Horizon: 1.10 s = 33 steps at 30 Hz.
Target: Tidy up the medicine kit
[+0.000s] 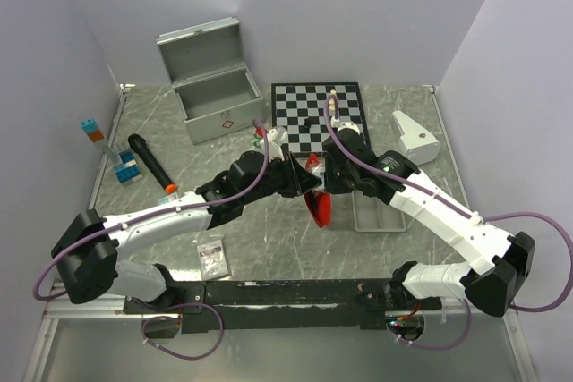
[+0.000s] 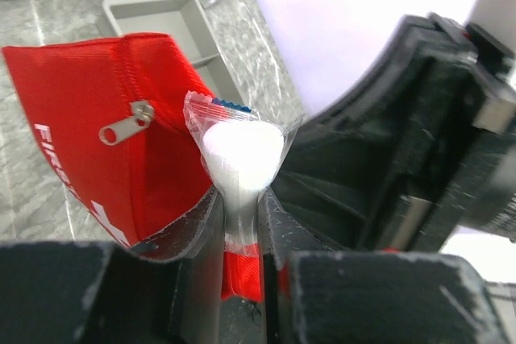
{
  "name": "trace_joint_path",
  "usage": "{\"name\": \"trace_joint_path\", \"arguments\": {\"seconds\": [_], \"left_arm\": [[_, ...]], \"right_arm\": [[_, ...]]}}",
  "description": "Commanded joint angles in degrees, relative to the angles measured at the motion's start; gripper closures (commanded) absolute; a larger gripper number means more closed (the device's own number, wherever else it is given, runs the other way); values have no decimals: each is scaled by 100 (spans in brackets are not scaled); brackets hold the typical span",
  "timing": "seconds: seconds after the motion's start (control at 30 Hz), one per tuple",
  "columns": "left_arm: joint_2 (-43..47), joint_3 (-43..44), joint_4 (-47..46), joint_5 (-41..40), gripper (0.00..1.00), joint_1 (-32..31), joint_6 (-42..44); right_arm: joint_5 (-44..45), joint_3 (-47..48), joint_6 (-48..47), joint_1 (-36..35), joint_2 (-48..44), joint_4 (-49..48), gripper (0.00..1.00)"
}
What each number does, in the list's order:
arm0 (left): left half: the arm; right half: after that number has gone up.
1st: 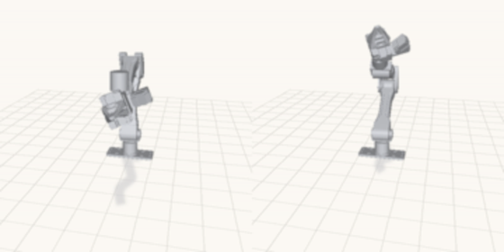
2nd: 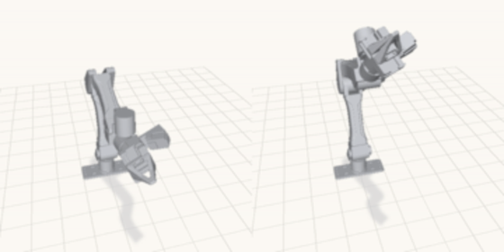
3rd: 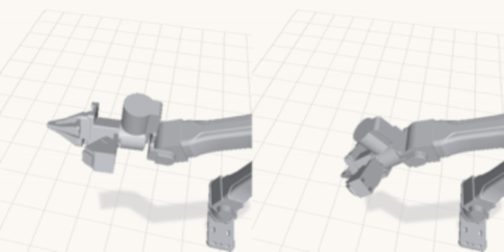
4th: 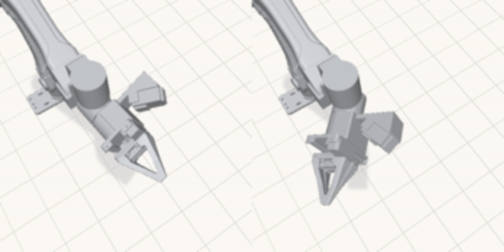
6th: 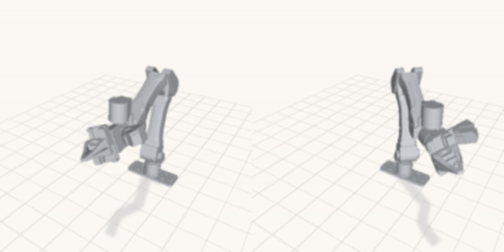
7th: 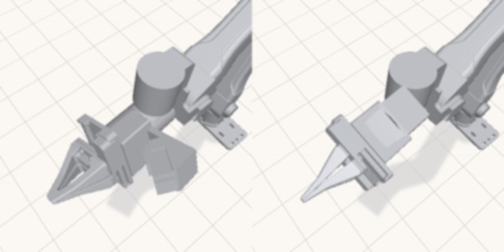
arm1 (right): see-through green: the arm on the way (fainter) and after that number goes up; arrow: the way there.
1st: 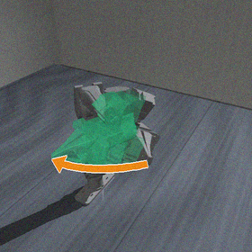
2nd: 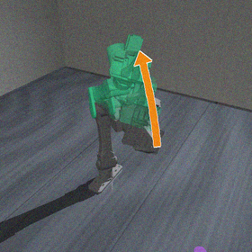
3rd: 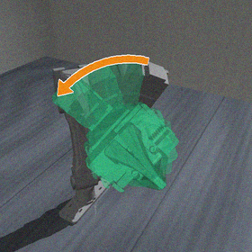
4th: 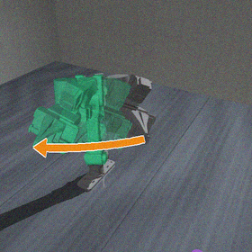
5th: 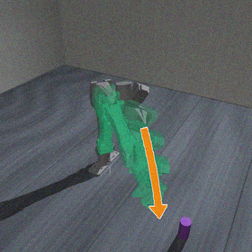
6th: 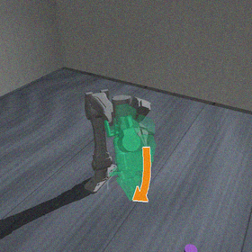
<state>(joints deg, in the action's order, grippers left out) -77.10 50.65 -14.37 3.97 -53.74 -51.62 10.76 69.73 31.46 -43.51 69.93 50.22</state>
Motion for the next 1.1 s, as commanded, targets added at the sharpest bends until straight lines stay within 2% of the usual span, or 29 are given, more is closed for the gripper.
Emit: {"name": "trace_joint_path", "arguments": {"seconds": [0.0,0.4,0.47,0.53,0.6,0.67,0.77,0.93,1.07], "left_arm": [[-86,32,-163,-370,83,-32,-235],[-402,129,514,-783,85,-49,-287],[-499,199,593,-818,83,-67,-270],[-595,348,778,-845,74,-93,-253],[-587,419,681,-792,54,-137,-138],[-464,436,568,-845,41,-225,-25],[-297,489,506,-793,31,-278,37],[-7,639,654,-730,25,-287,73],[449,578,1137,-1107,27,-287,151]], "right_arm": [[-118,286,185,53,-217,-100,100],[-92,181,158,114,-375,-197,100],[-110,181,141,114,-384,-205,100],[-92,163,123,114,-392,-214,100],[-92,137,106,114,-393,-223,100],[-66,119,79,123,-410,-205,100],[-48,67,44,158,-454,-223,100],[-13,-47,-17,220,-533,-232,100],[162,-135,-114,229,-577,-179,100]]}}
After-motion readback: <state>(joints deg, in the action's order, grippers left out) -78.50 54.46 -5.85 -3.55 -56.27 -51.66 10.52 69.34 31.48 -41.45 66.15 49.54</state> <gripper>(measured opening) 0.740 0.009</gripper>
